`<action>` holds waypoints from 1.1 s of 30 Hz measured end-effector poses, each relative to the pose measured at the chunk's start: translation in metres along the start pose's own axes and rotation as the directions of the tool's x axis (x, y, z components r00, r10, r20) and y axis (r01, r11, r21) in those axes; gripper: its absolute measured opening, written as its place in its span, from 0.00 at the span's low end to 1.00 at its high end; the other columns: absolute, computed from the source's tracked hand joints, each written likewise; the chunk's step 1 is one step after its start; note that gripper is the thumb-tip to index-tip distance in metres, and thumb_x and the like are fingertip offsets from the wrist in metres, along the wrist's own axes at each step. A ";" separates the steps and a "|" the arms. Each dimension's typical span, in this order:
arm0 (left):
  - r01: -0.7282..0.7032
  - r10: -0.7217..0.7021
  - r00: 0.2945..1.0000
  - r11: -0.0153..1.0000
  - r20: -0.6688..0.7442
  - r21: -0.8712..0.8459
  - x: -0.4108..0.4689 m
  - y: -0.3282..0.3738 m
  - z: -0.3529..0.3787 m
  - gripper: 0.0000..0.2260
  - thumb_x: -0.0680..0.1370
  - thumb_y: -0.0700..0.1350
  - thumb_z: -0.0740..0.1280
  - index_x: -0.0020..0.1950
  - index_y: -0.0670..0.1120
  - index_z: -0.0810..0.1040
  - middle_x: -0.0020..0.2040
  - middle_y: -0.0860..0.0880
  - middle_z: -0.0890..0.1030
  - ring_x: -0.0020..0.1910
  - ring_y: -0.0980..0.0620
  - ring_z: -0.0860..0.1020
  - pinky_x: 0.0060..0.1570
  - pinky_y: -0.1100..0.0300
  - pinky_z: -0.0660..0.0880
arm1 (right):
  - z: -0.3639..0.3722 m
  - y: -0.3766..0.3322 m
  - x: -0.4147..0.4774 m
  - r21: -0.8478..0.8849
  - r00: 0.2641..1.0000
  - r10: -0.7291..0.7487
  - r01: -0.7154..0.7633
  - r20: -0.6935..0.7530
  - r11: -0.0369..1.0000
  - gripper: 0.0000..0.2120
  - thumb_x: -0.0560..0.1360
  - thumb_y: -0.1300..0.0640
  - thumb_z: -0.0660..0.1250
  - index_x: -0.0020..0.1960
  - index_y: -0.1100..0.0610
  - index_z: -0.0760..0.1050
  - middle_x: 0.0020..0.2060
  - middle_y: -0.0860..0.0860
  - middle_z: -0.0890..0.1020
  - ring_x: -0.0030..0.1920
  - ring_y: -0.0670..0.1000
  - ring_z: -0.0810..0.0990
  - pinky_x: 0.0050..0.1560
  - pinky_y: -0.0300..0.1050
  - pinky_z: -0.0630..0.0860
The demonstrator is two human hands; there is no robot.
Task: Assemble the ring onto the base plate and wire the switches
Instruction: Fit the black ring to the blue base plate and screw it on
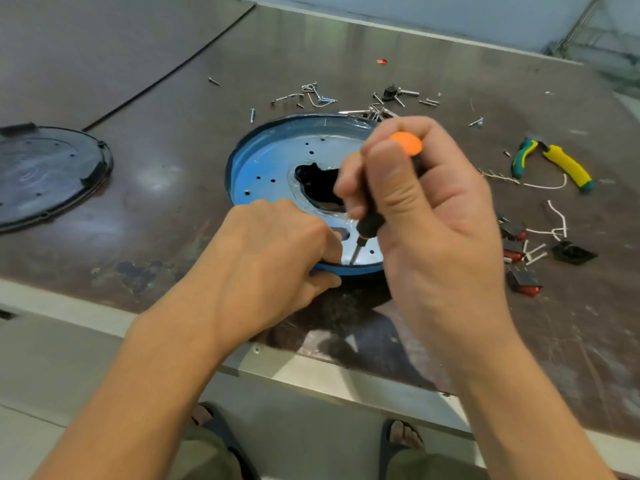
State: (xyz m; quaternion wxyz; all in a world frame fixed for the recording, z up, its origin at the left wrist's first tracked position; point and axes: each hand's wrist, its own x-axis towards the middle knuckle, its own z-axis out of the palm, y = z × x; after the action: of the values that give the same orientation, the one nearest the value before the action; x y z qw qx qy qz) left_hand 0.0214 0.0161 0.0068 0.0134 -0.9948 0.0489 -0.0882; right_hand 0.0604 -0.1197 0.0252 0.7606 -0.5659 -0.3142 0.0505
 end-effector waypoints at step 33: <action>-0.070 0.060 0.993 0.993 -0.106 -0.097 -0.004 -0.006 0.013 0.13 0.77 0.61 0.65 0.53 0.55 0.81 0.51 0.56 0.84 0.49 0.51 0.81 0.42 0.54 0.79 | -0.009 -0.001 0.005 0.064 0.997 0.001 0.004 -0.081 0.998 0.12 0.73 0.56 0.72 0.51 0.56 0.71 0.39 0.52 0.84 0.38 0.51 0.80 0.45 0.43 0.76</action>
State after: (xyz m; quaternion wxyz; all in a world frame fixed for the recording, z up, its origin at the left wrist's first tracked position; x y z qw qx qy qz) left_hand 0.0201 0.0228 -0.0065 -0.0365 -0.9862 0.0862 -0.1365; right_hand 0.0683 -0.1255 0.0270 0.7905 -0.5427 -0.2816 0.0370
